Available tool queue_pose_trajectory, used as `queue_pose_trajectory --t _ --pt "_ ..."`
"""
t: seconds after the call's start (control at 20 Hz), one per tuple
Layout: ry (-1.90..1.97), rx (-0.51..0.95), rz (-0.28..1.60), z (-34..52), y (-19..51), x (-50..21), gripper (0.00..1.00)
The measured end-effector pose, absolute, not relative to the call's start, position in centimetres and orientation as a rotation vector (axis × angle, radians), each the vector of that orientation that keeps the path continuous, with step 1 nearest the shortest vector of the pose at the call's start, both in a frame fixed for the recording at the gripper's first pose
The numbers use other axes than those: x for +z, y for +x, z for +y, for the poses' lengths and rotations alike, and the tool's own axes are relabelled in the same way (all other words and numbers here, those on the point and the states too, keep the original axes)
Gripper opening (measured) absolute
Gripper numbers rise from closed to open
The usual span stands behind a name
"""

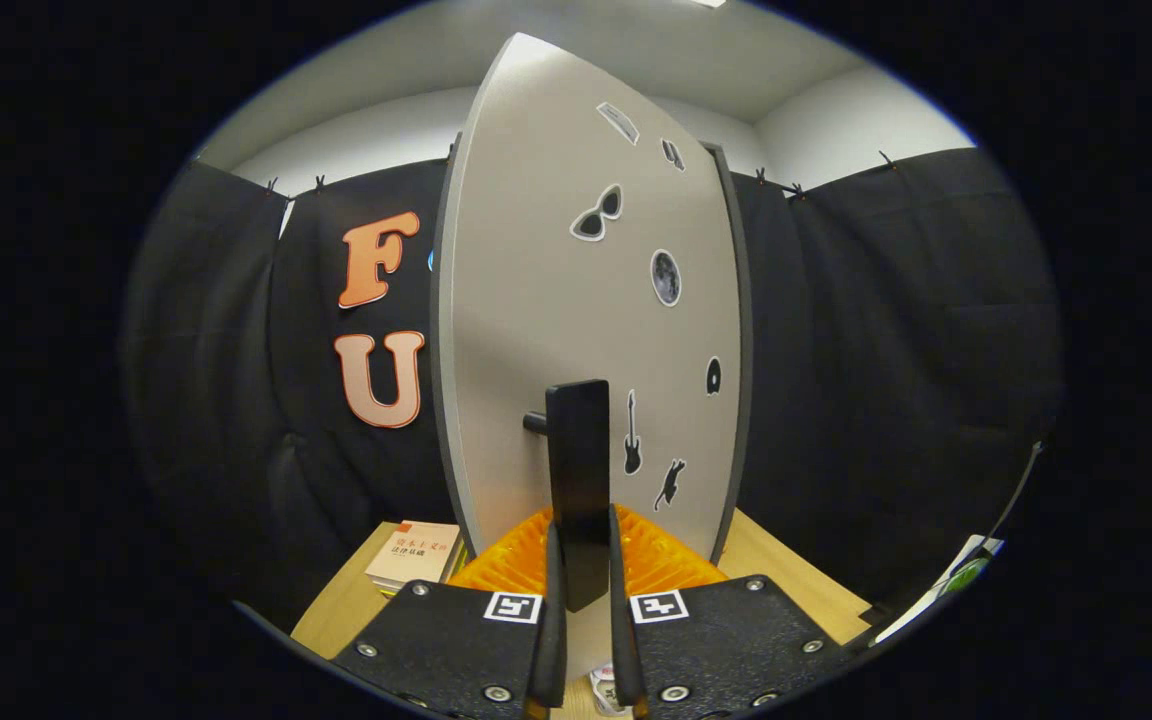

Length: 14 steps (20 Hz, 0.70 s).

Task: Open the shoe cabinet door, grab the shoes and put them into the shoe cabinet, then close the shoe cabinet door.

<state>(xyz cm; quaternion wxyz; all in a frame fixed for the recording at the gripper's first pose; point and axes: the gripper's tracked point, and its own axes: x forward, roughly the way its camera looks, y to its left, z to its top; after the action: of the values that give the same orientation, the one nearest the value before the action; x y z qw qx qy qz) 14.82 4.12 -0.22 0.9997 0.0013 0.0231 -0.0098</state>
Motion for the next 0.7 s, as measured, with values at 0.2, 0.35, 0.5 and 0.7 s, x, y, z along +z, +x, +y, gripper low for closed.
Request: queue_pose_trajectory --t 0.2,0.35,0.5,0.7 --pt "0.038 -0.064 0.041 1.6 13.9 -0.1 0.14" --pt "0.013 -0.101 0.04 -0.3 13.6 0.1 0.12" --pt "0.017 -0.128 0.04 -1.7 13.3 0.0 0.09" --pt "0.022 -0.178 0.048 -4.0 13.0 -0.3 0.05"
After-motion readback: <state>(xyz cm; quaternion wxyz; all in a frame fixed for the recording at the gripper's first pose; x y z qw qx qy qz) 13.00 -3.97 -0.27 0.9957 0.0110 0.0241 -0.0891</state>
